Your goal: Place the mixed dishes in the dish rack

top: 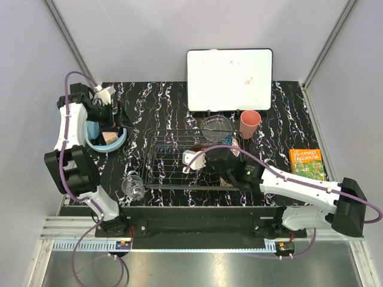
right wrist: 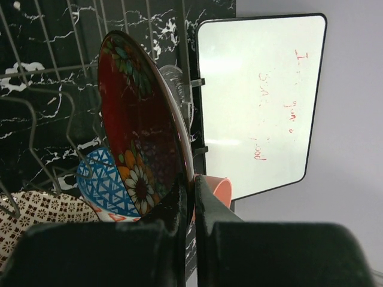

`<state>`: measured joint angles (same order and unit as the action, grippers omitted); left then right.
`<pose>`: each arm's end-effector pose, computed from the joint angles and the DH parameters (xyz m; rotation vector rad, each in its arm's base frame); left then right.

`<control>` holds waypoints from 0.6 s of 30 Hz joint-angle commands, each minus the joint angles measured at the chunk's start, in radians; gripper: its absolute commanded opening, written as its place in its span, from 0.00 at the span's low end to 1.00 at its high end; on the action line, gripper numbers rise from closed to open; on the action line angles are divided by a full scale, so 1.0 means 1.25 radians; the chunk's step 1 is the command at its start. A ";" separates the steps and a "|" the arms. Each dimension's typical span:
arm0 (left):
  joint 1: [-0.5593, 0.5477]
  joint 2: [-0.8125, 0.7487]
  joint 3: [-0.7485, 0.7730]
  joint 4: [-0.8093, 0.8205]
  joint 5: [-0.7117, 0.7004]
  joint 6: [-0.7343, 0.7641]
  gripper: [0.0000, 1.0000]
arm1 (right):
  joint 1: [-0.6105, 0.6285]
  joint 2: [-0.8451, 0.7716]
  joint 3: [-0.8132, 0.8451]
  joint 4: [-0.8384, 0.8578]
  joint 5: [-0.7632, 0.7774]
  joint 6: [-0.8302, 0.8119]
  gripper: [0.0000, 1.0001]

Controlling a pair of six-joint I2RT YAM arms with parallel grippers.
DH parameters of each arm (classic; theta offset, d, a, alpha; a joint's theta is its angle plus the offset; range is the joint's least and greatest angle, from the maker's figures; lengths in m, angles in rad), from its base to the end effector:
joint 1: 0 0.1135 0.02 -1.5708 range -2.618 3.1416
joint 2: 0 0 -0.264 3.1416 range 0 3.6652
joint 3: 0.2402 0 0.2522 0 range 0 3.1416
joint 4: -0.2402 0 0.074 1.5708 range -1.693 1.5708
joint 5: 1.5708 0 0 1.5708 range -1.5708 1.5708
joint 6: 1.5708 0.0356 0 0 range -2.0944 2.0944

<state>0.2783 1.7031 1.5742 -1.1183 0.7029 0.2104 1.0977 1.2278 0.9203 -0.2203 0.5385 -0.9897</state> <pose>0.3310 0.0706 0.3073 0.0660 2.5544 -0.8068 0.1407 0.2349 0.2925 -1.5914 1.2983 -0.4960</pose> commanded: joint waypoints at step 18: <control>0.004 0.002 0.010 0.021 0.034 -0.009 0.99 | 0.012 0.067 -0.022 0.041 -0.023 0.082 0.00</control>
<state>0.2783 1.7031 1.5742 -1.1179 0.7052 0.2089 1.1065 1.2716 0.8890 -0.2146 0.5293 -0.9581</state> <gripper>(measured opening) 0.988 0.029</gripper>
